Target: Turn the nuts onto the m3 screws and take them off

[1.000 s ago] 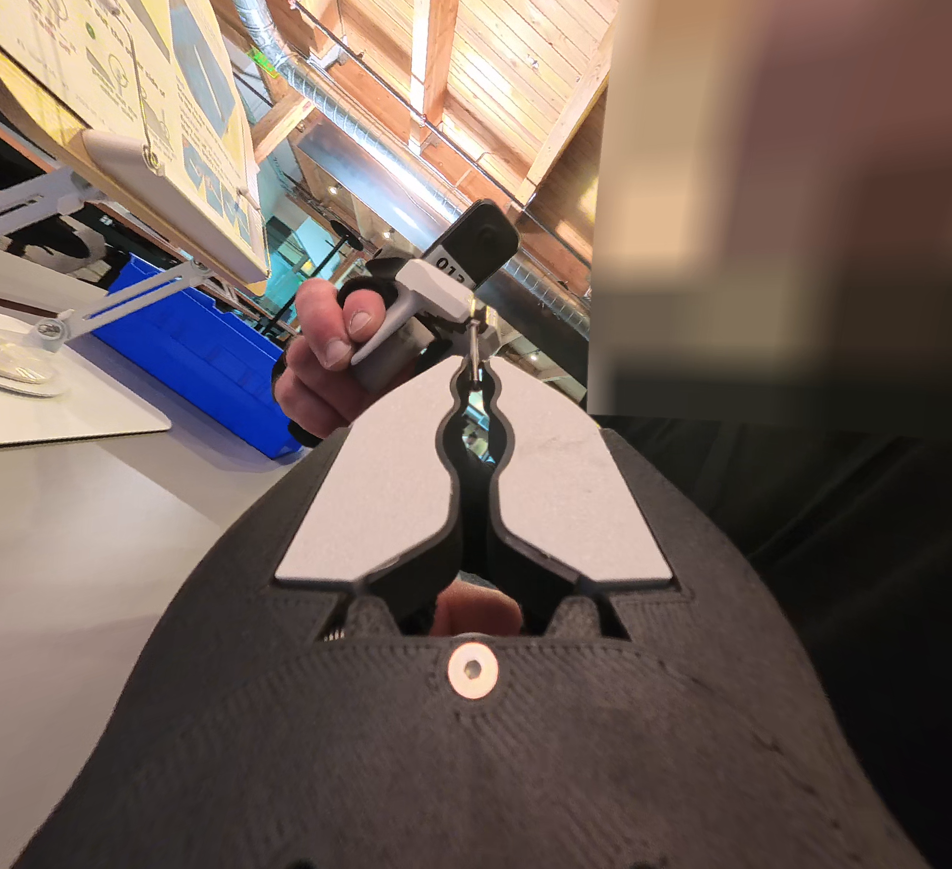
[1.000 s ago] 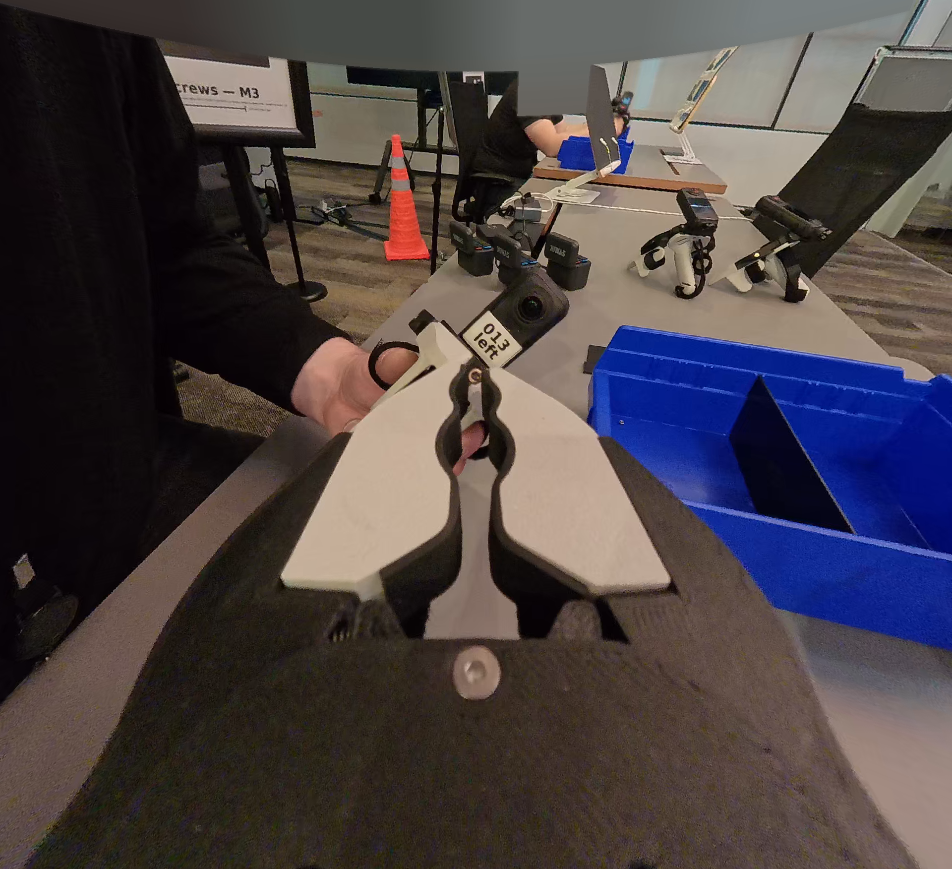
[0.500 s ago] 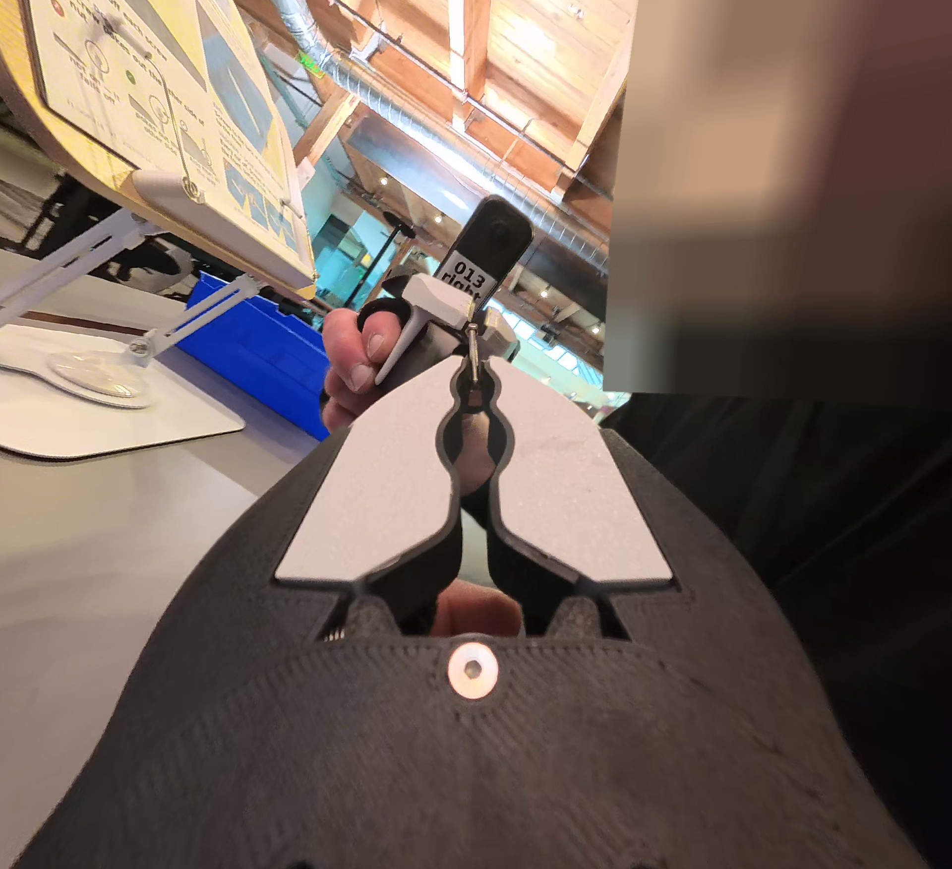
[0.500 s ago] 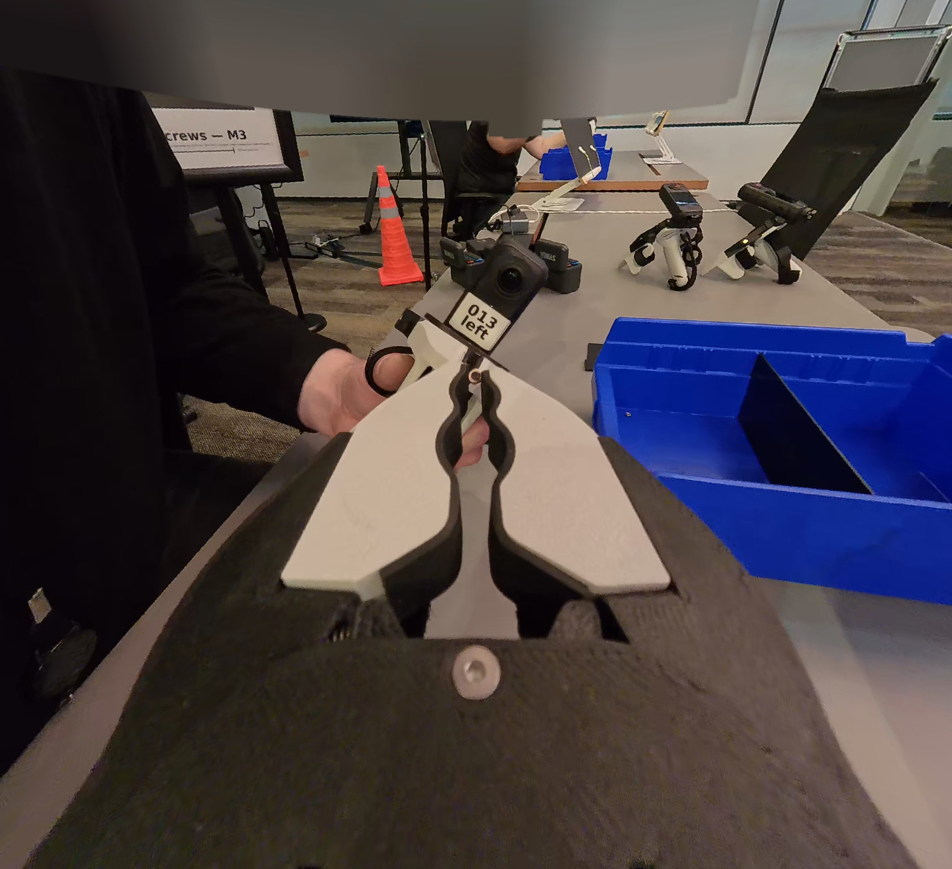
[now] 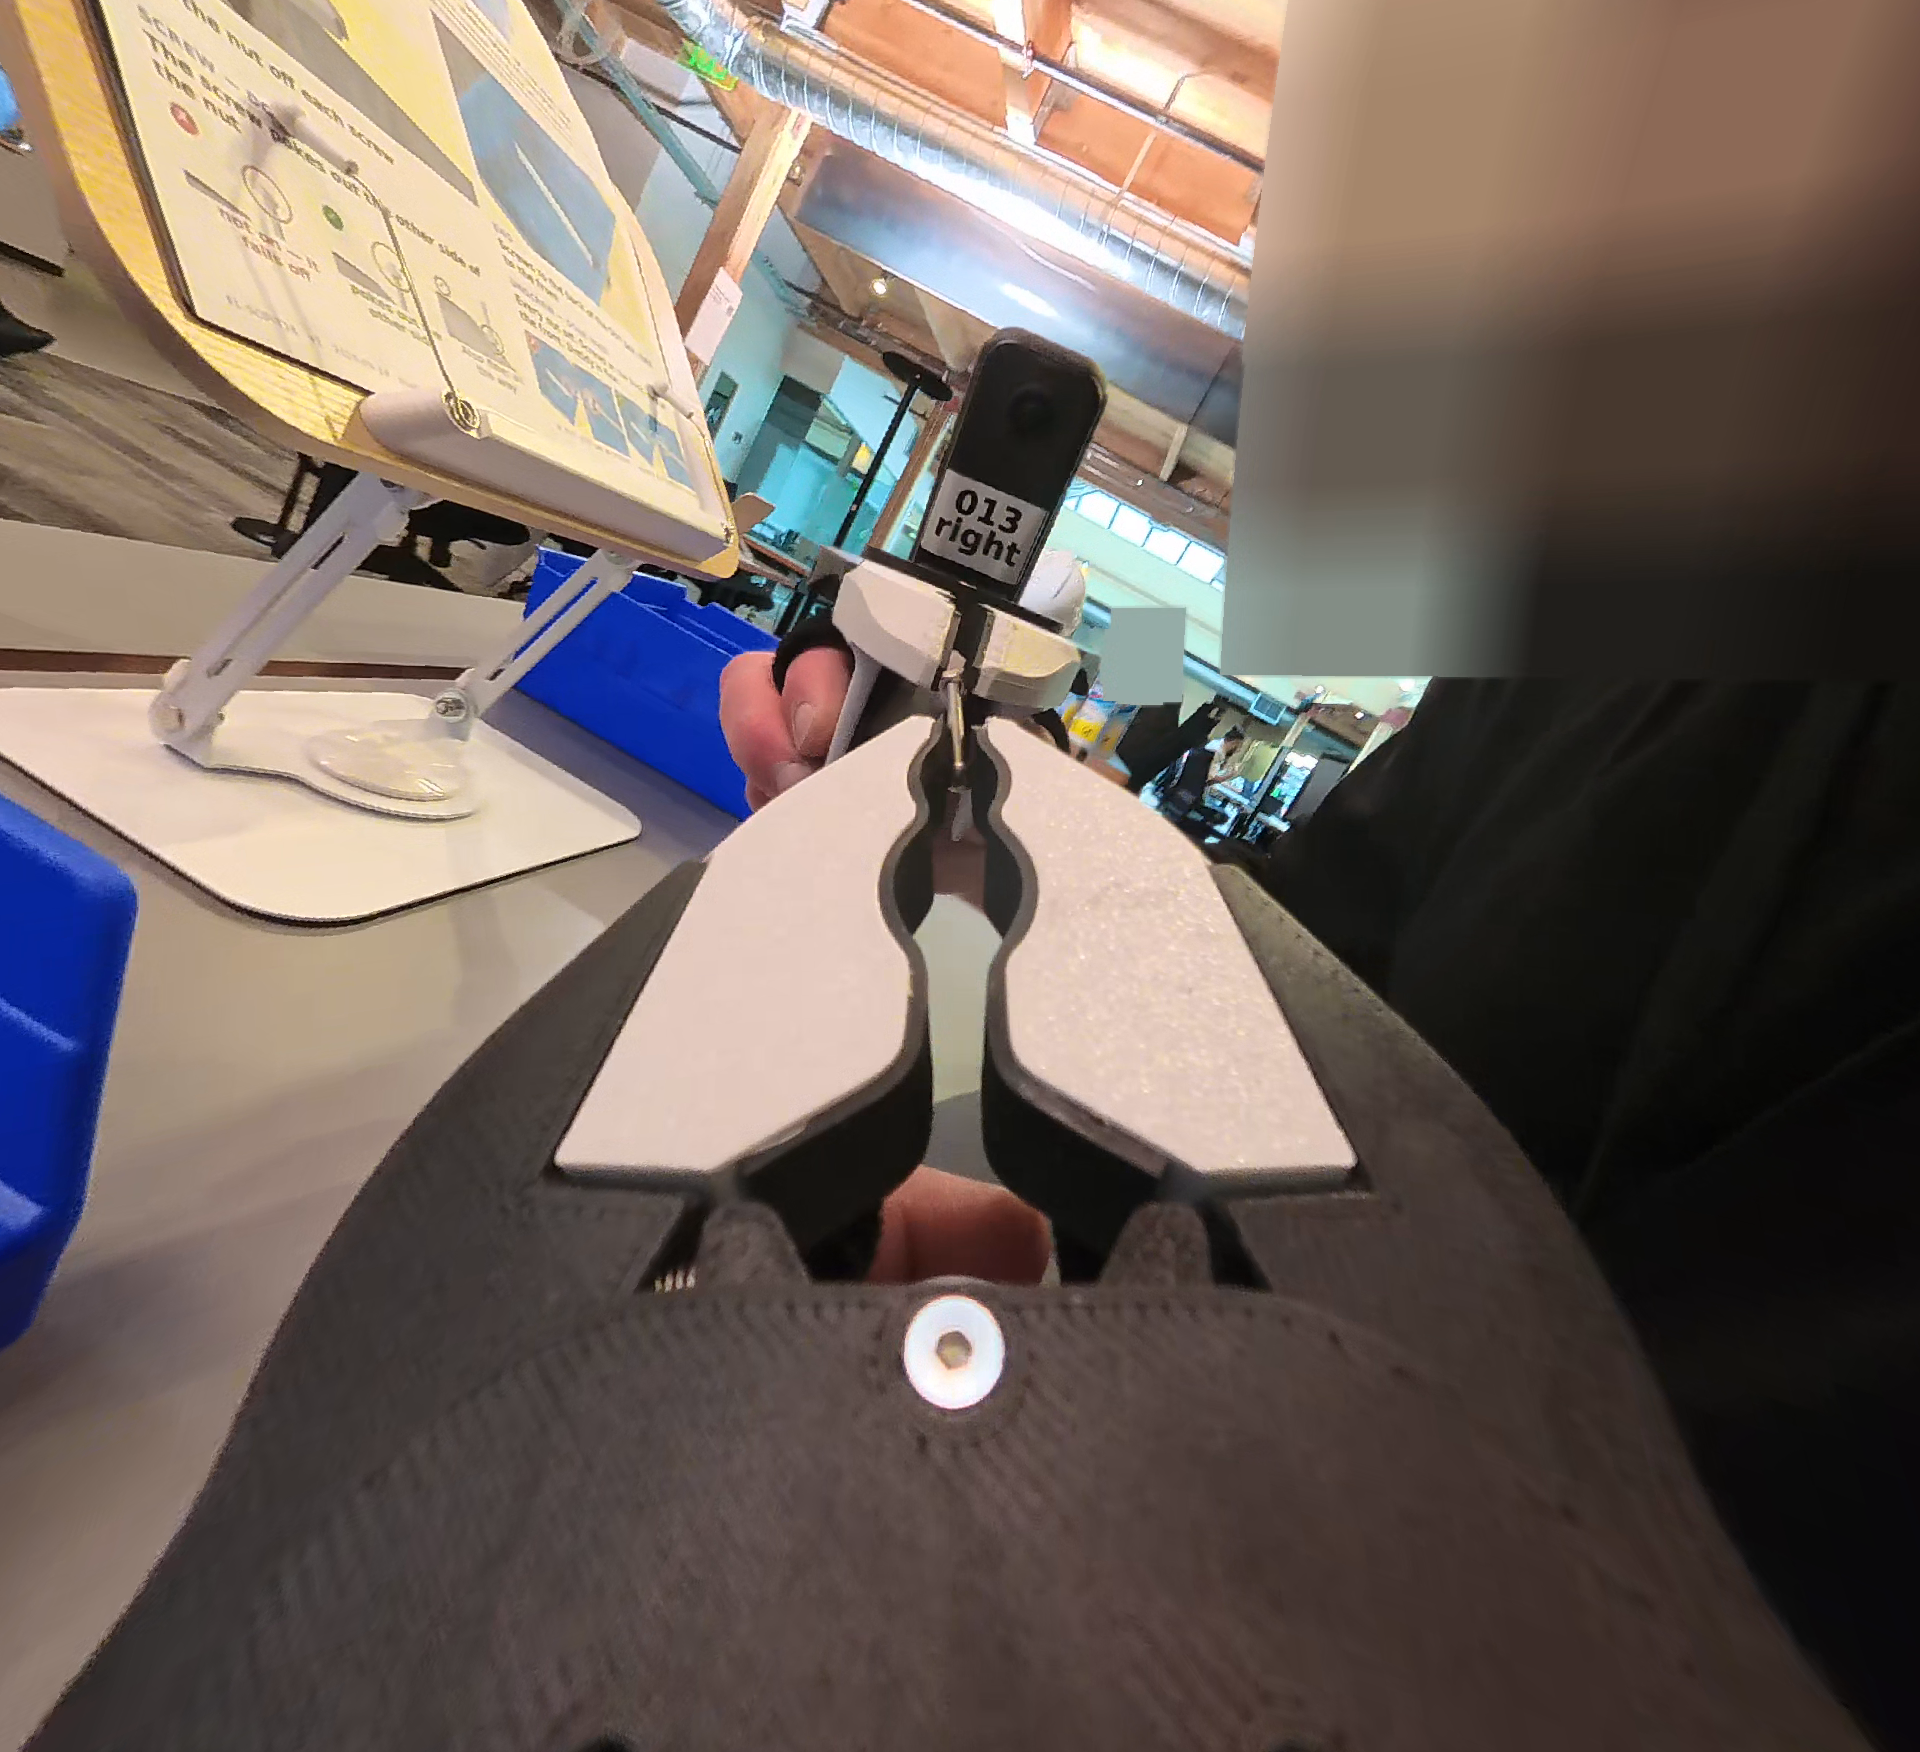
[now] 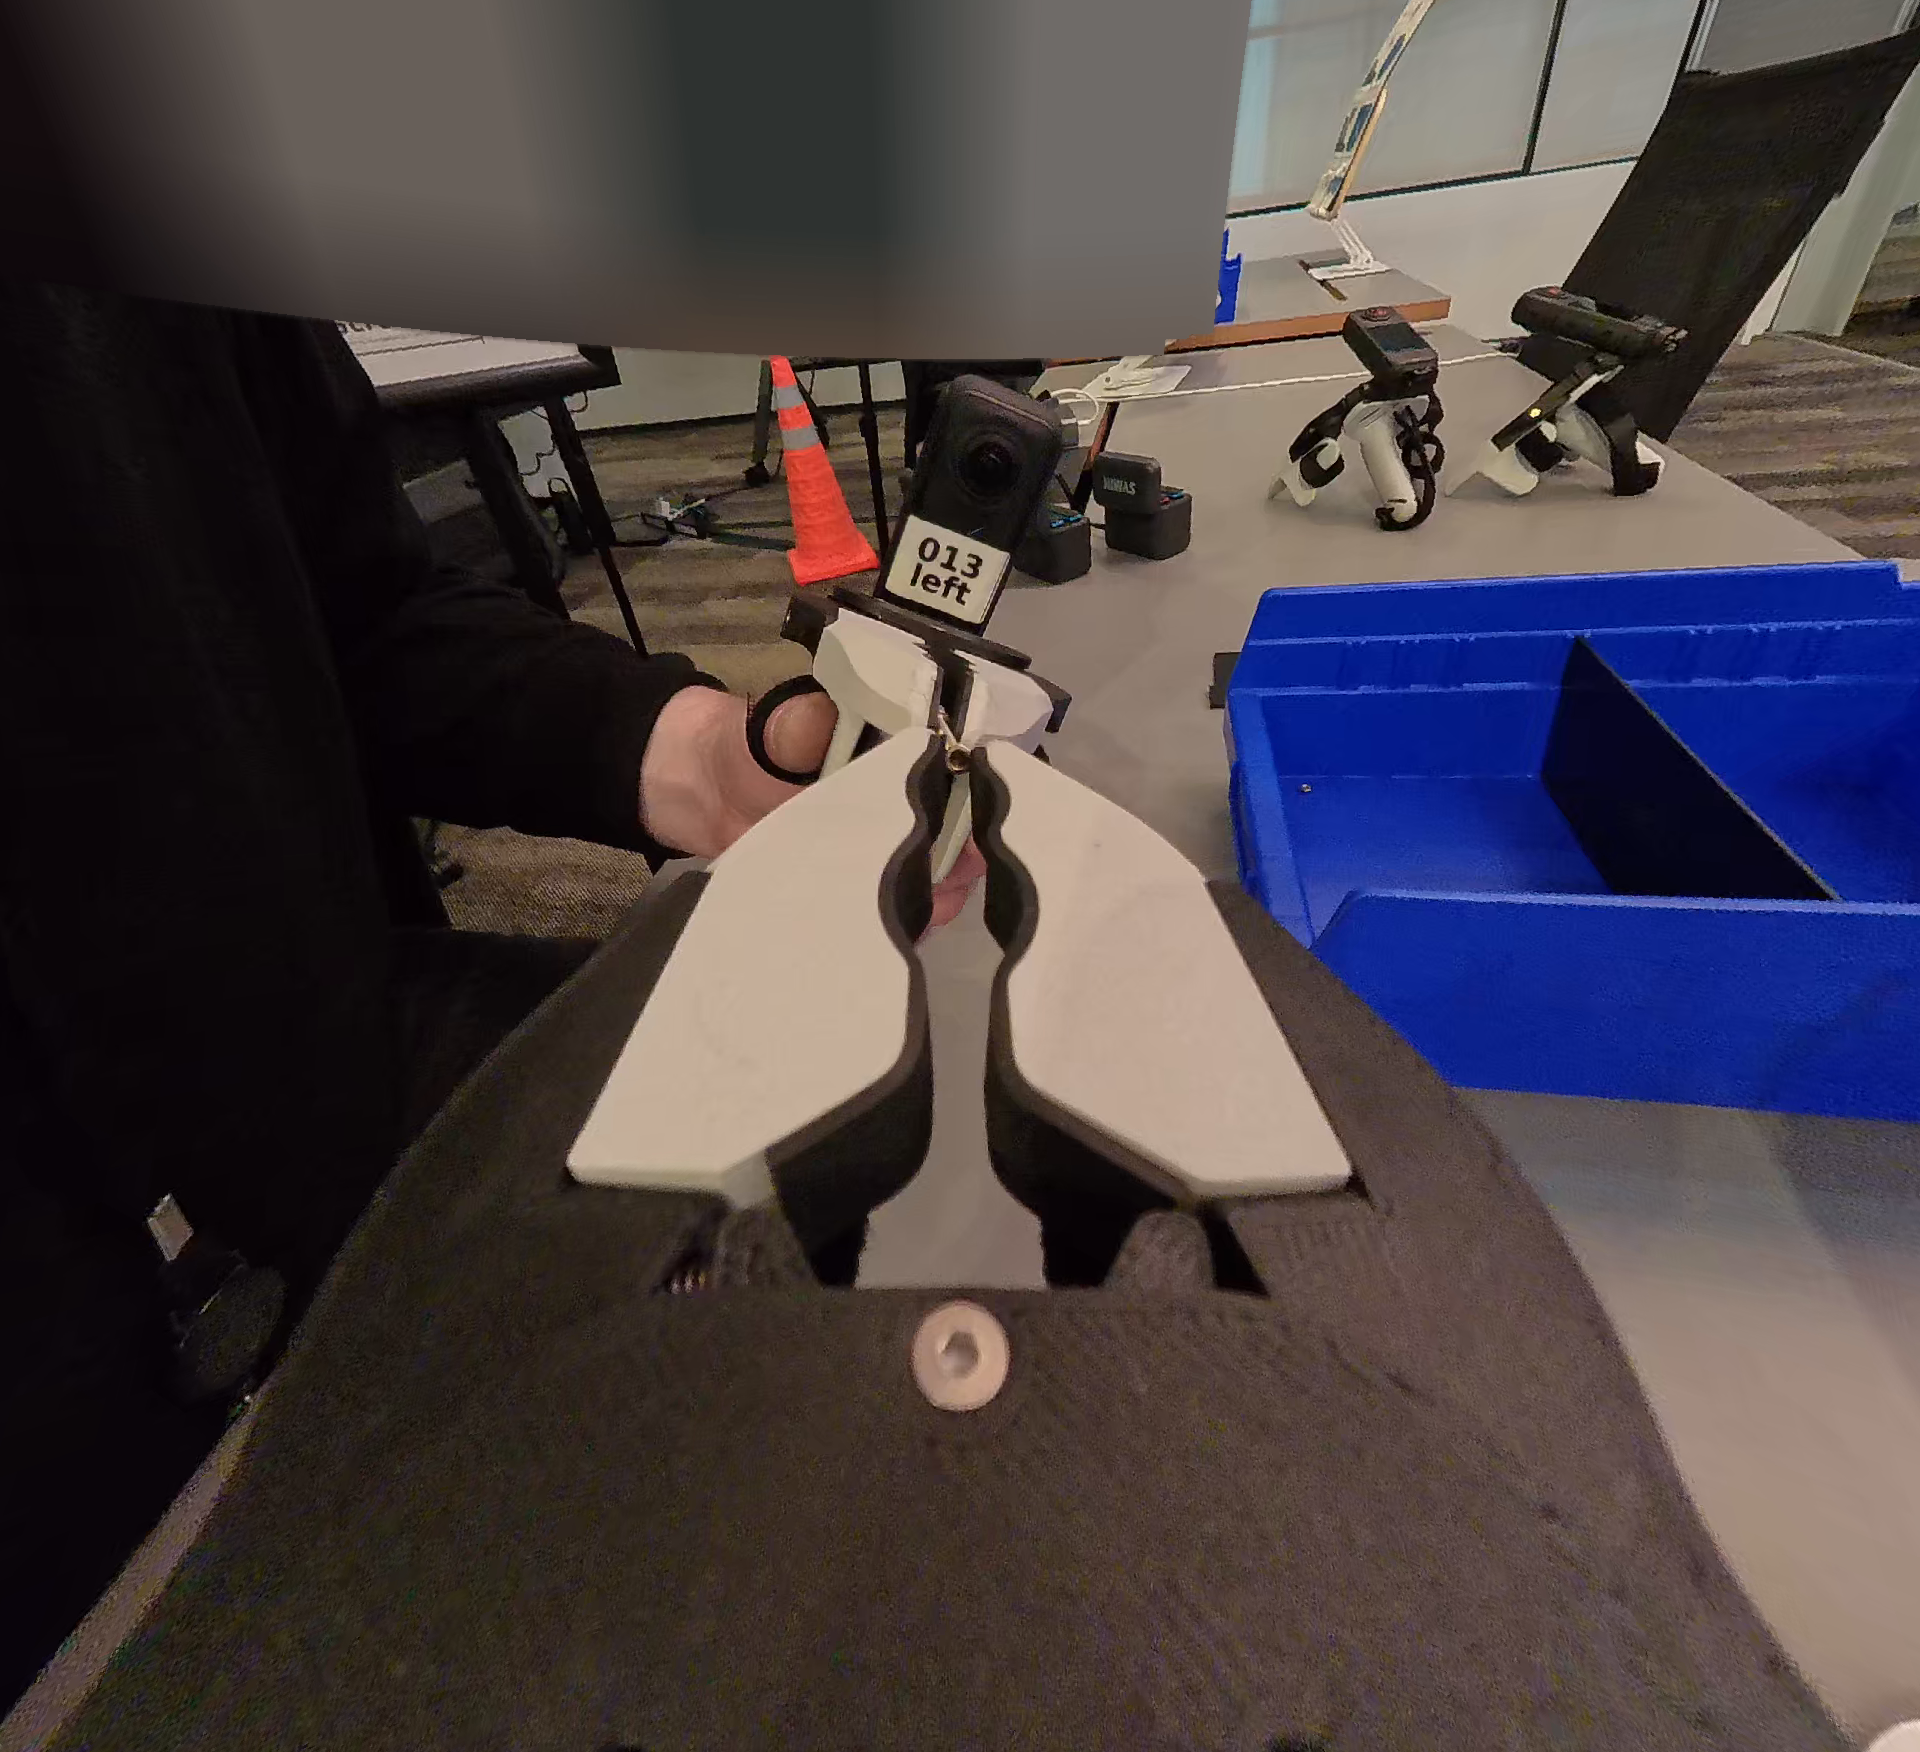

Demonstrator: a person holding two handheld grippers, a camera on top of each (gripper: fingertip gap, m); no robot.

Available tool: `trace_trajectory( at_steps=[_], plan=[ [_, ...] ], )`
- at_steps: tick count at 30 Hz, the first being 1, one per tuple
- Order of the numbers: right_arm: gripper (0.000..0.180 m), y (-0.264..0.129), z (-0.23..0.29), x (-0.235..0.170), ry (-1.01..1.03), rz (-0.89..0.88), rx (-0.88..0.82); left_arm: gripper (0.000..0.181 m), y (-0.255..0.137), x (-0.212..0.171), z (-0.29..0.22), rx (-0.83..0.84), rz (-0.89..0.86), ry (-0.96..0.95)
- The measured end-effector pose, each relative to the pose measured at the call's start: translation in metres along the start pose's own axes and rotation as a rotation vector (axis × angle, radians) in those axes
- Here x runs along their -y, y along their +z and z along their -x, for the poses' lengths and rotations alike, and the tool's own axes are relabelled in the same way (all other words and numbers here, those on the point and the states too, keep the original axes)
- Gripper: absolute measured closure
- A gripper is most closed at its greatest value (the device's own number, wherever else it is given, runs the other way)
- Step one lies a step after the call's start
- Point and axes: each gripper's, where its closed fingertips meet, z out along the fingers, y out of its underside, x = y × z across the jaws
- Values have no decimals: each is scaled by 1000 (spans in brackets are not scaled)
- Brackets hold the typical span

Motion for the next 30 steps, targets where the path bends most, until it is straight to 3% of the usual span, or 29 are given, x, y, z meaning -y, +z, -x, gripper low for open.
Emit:
trace_trajectory(
  at_steps=[30],
  plan=[
    [176,-7,-2,-1,189,-96,-9,178,5,-7,2,109,77,172]
  ],
)
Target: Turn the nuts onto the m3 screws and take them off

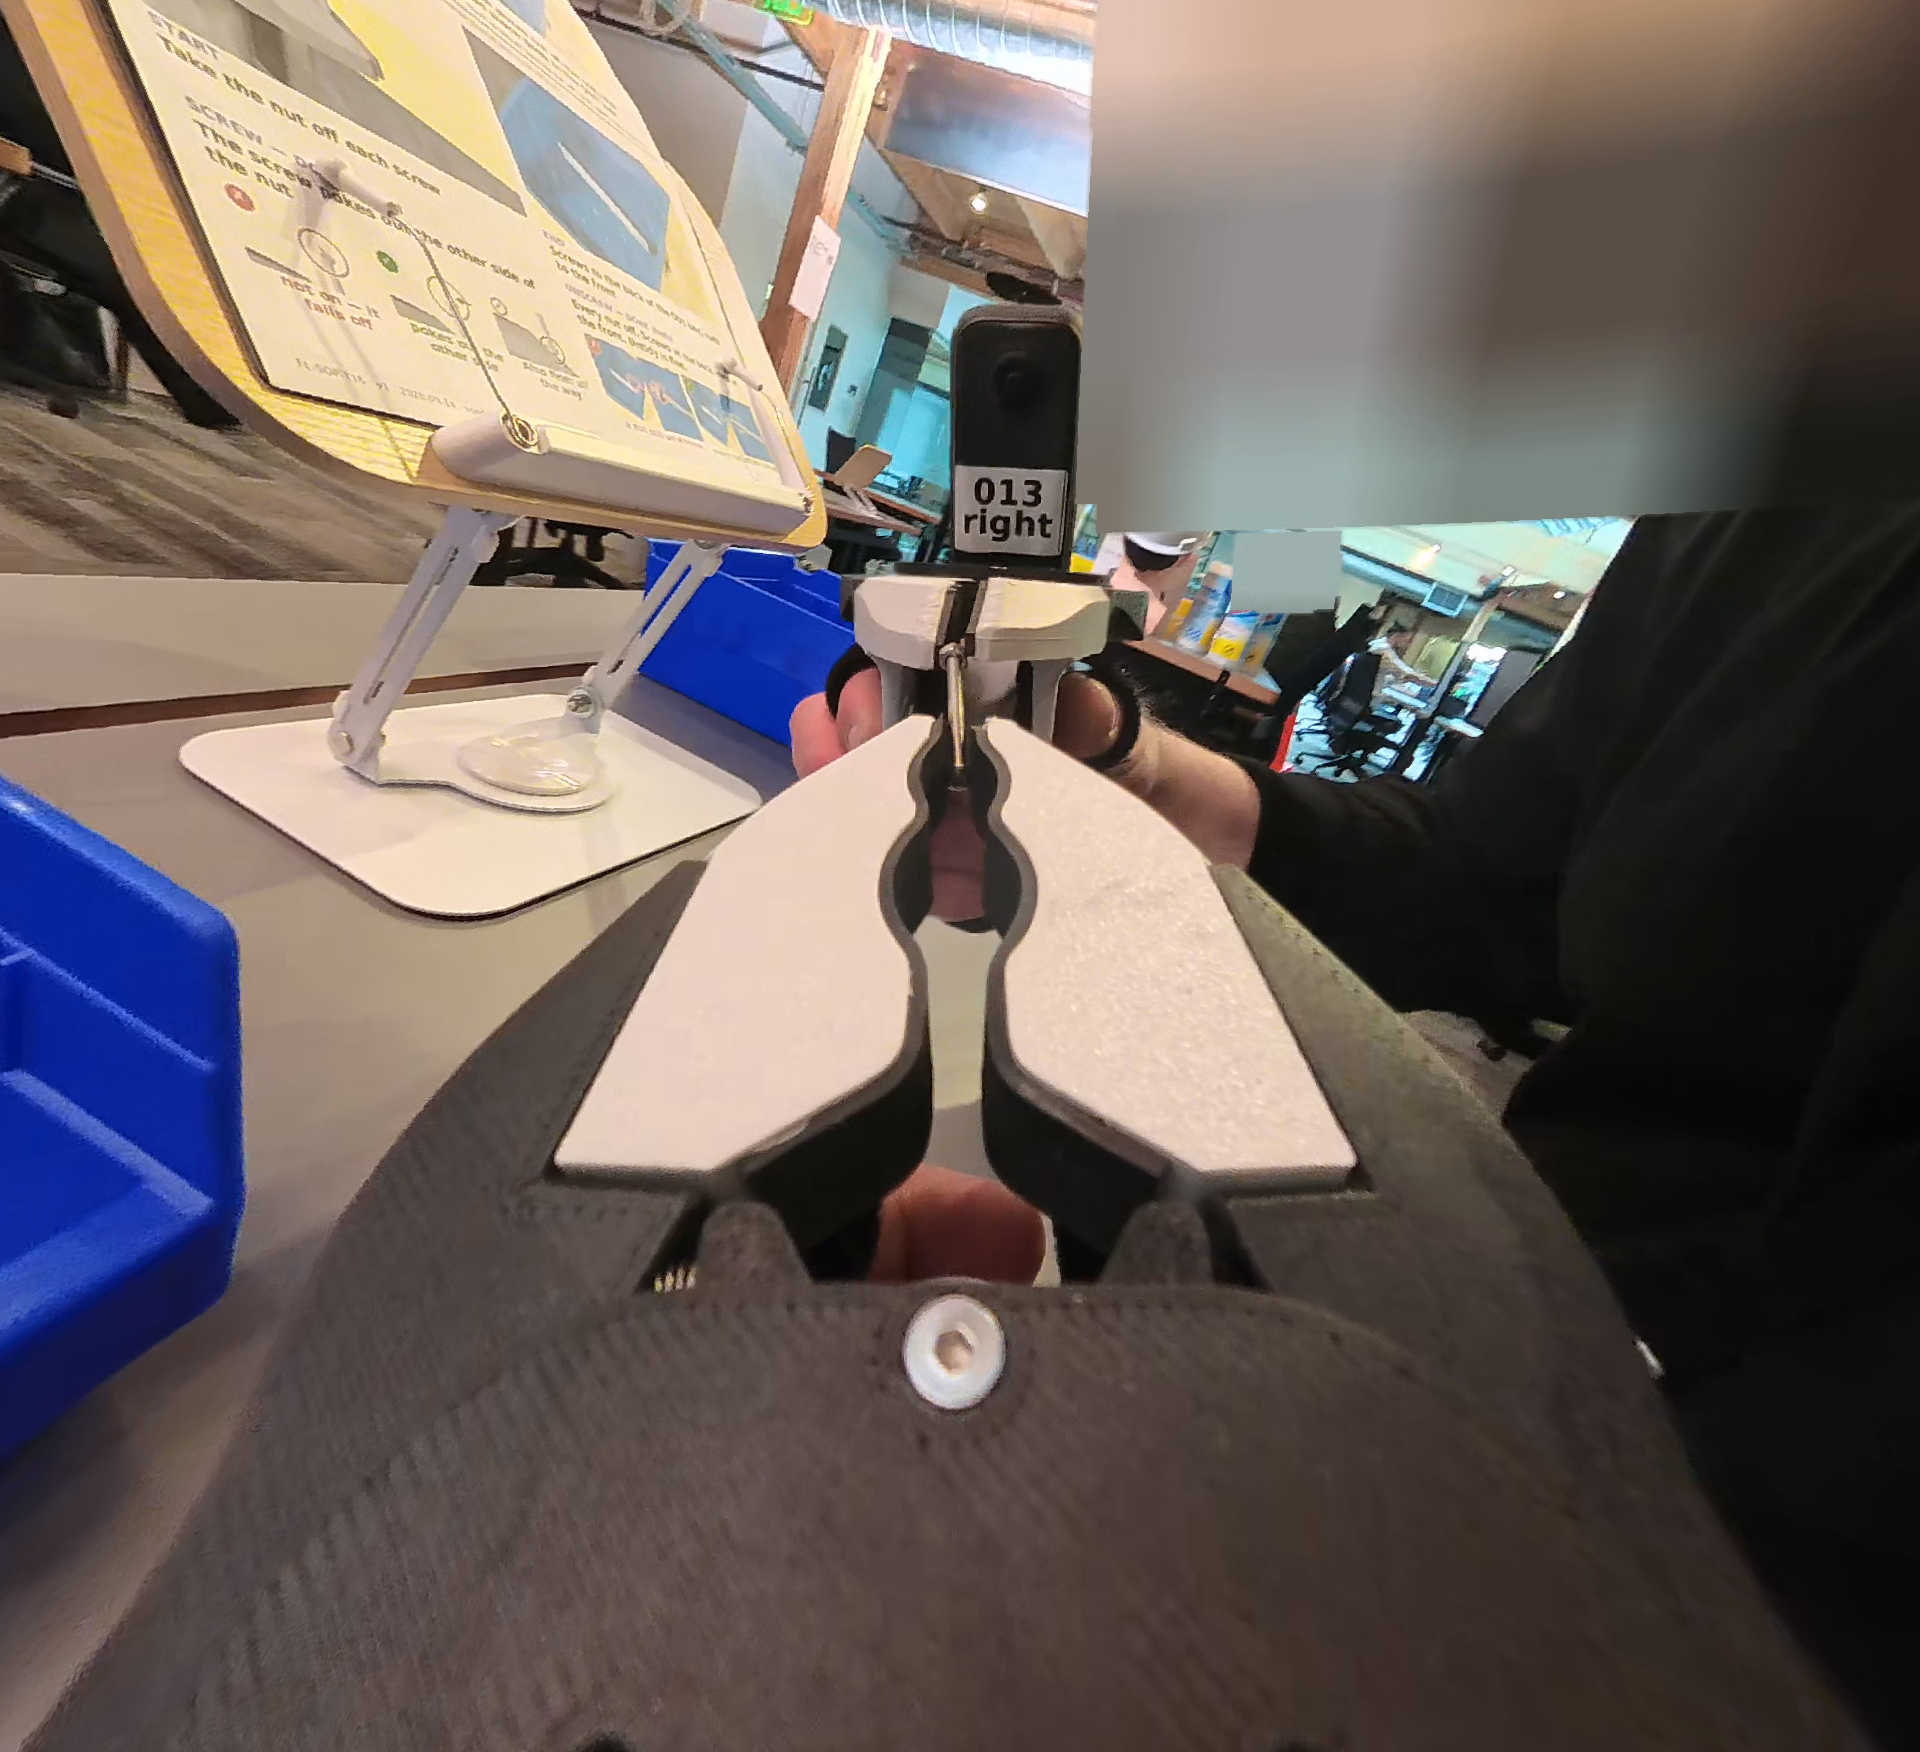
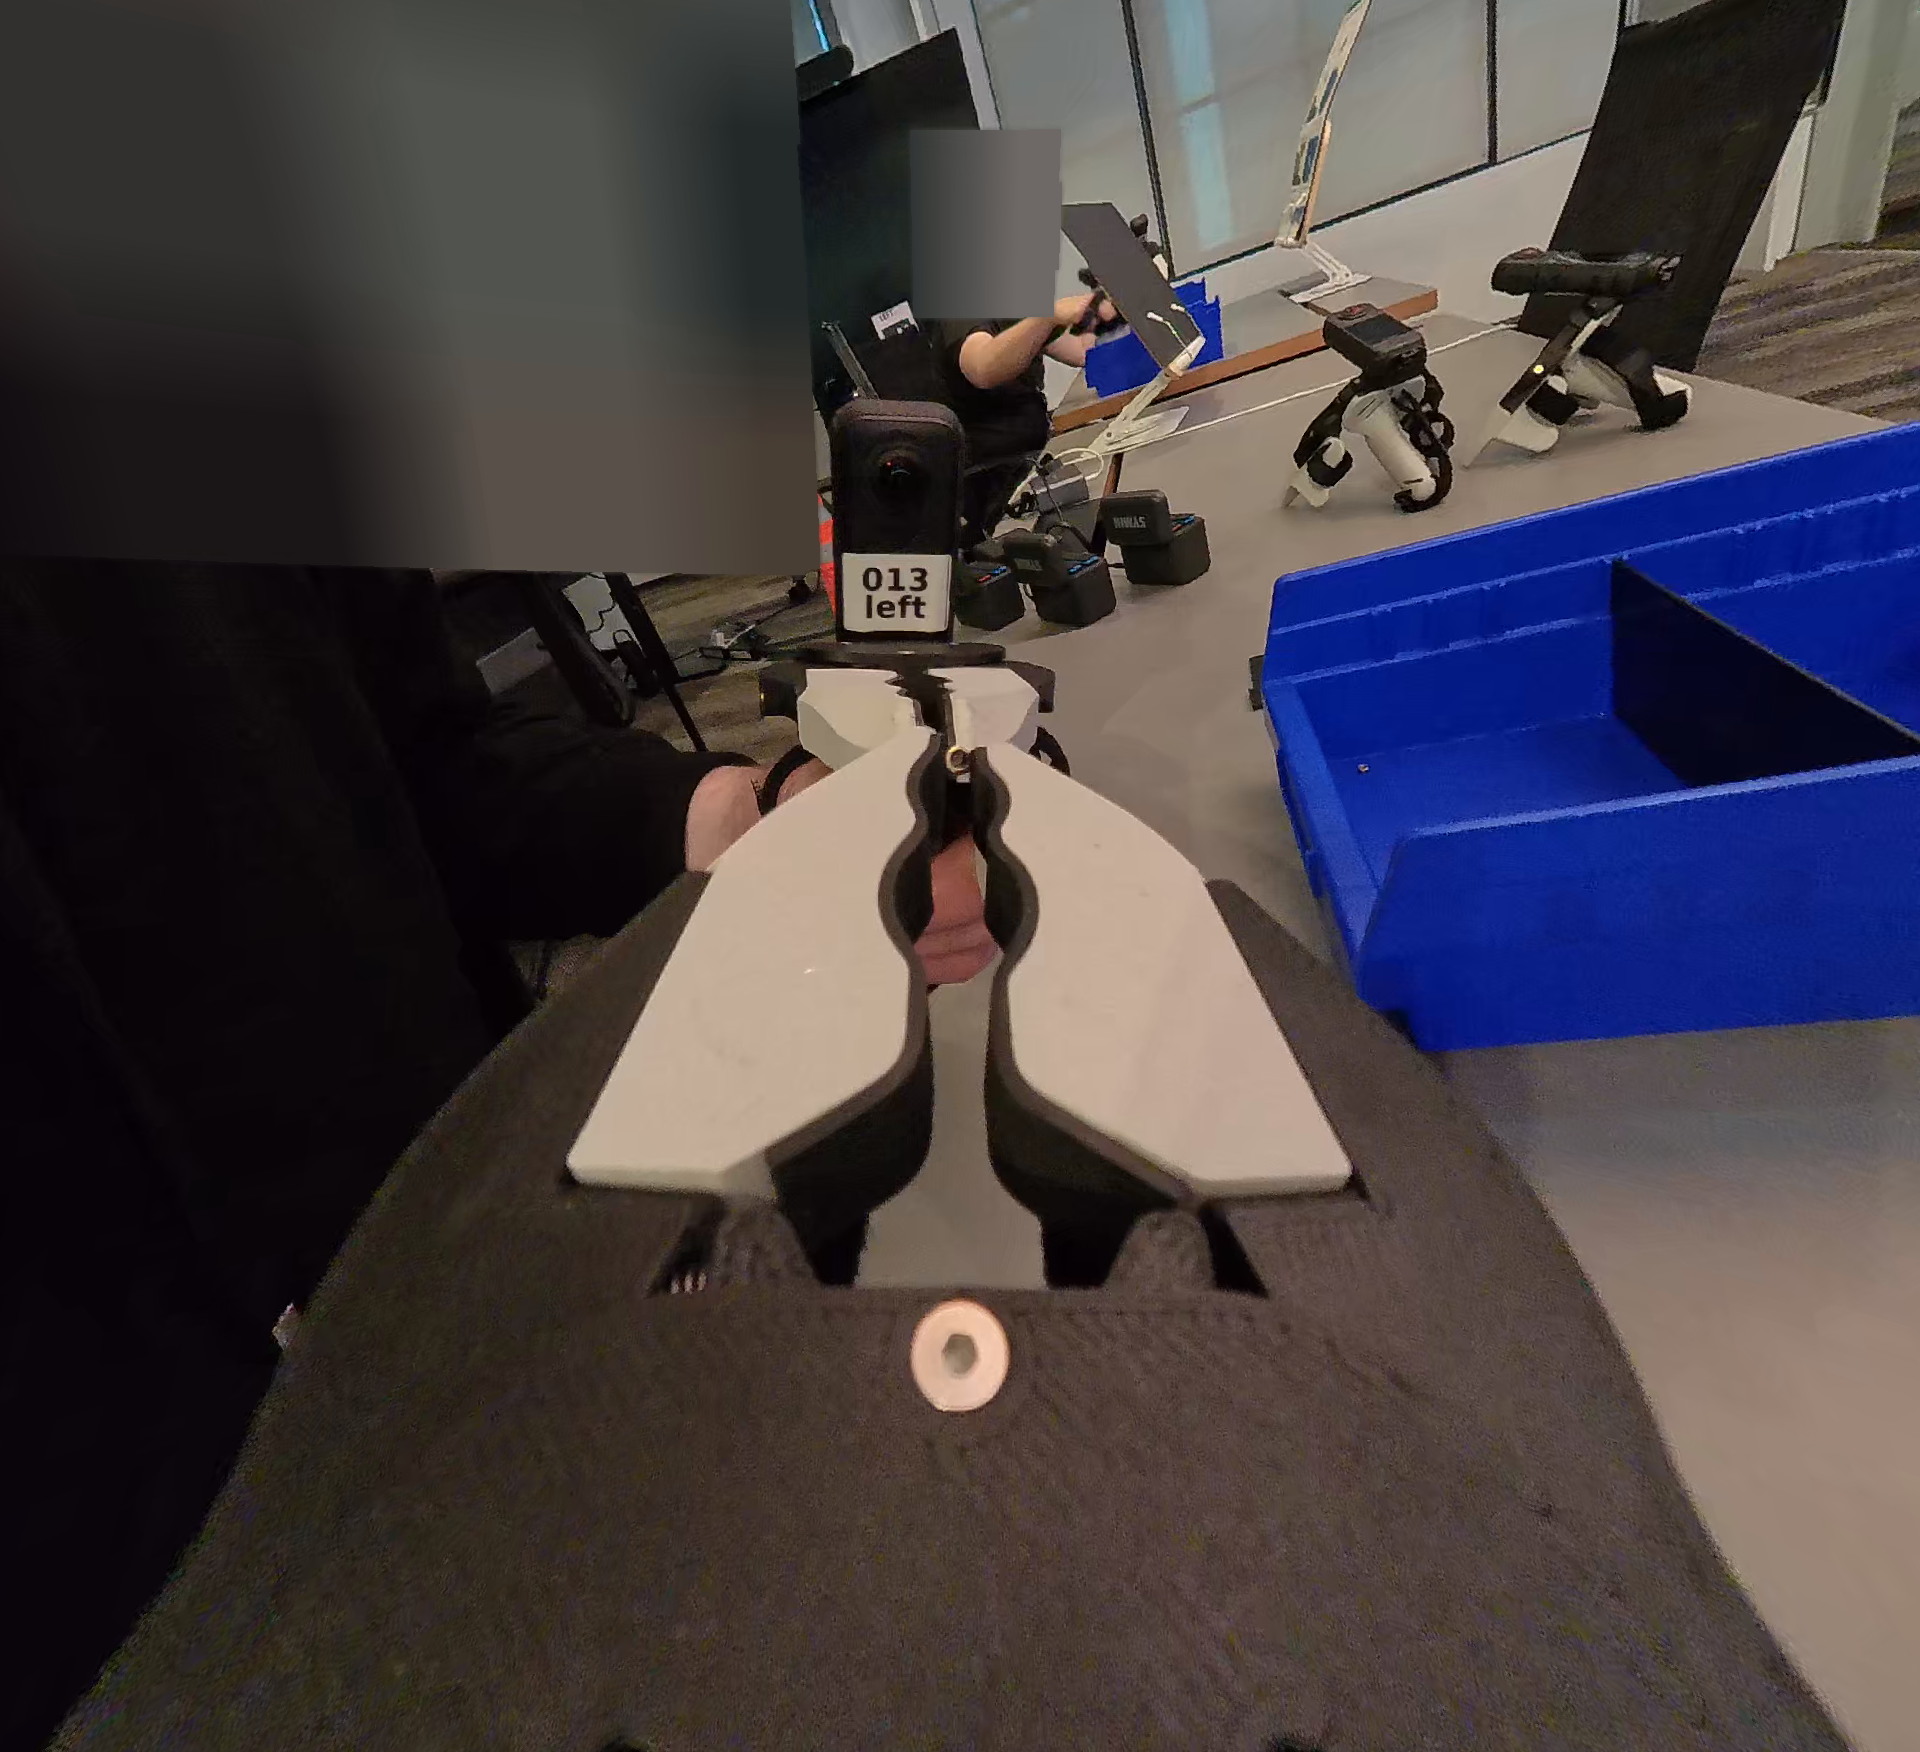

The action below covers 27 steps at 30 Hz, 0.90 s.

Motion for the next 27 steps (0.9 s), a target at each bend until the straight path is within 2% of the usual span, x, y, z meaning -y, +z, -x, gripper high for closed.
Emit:
trace_trajectory(
  at_steps=[27],
  plan=[
    [176,-5,-7,-5,146,-38,-4,178,5,-10,6,179,137,274]
  ],
)
